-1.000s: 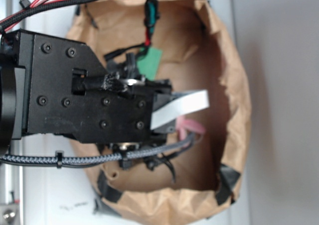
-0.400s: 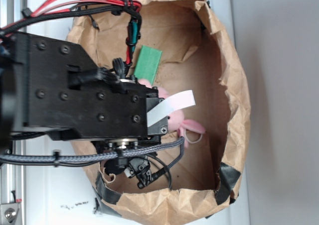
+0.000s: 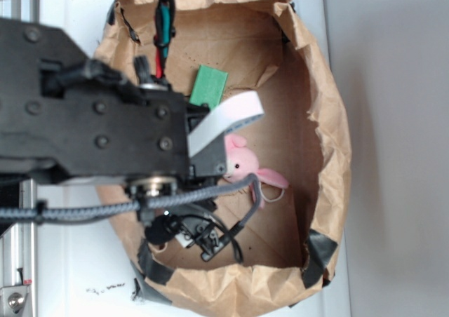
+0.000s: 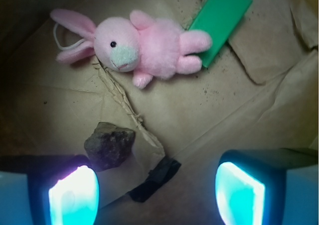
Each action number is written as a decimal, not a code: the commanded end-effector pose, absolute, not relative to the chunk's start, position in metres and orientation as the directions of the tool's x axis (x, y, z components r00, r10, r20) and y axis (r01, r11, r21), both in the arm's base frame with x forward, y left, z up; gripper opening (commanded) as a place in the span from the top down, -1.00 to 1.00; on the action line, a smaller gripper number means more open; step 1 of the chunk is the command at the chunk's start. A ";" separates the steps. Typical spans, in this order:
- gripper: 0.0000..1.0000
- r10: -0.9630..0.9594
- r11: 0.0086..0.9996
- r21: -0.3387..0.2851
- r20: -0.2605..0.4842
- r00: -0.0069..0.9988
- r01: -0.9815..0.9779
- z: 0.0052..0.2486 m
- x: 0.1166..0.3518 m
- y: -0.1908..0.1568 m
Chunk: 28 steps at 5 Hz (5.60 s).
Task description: Grab the rock.
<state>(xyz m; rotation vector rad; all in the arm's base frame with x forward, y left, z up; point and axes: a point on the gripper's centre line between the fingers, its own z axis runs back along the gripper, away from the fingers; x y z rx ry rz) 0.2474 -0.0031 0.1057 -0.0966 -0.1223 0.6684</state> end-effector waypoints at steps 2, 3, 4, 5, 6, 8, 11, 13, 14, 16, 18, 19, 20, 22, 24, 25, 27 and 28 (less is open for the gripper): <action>-1.00 0.633 0.773 -0.160 0.124 0.764 -0.614 0.121 0.252 0.000; -1.00 0.633 0.773 -0.160 0.124 0.764 -0.614 0.121 0.252 0.000; -1.00 0.662 0.749 -0.141 0.181 0.727 -0.647 0.082 0.257 -0.013; -1.00 0.666 0.746 -0.113 0.163 0.728 -0.656 0.073 0.262 -0.018; -1.00 0.691 0.723 -0.153 0.145 0.708 -0.674 0.072 0.265 -0.026; -1.00 0.677 0.735 -0.172 0.133 0.724 -0.656 0.075 0.266 -0.031; -1.00 0.660 0.750 -0.187 0.134 0.739 -0.635 0.079 0.251 -0.039; -1.00 0.686 0.719 -0.245 0.099 0.721 -0.650 0.092 0.253 -0.027; -1.00 0.702 0.700 -0.273 0.092 0.706 -0.660 0.090 0.260 -0.028; -1.00 0.708 0.698 -0.257 0.102 0.699 -0.669 0.076 0.274 -0.043; -1.00 0.658 0.735 -0.283 0.080 0.748 -0.616 0.060 0.268 -0.058; -1.00 0.674 0.704 -0.364 0.070 0.736 -0.610 0.067 0.268 -0.055; -1.00 0.688 0.682 -0.404 0.071 0.722 -0.610 0.080 0.269 -0.050; -1.00 0.682 0.689 -0.394 0.069 0.728 -0.608 0.090 0.273 -0.054; -1.00 0.658 0.724 -0.352 0.092 0.747 -0.594 0.066 0.274 -0.069; -1.00 0.644 0.747 -0.308 0.112 0.757 -0.589 0.047 0.272 -0.072; 1.00 0.637 0.765 -0.234 0.146 0.757 -0.600 0.016 0.272 -0.068; 1.00 0.644 0.762 -0.222 0.149 0.751 -0.609 0.030 0.286 -0.046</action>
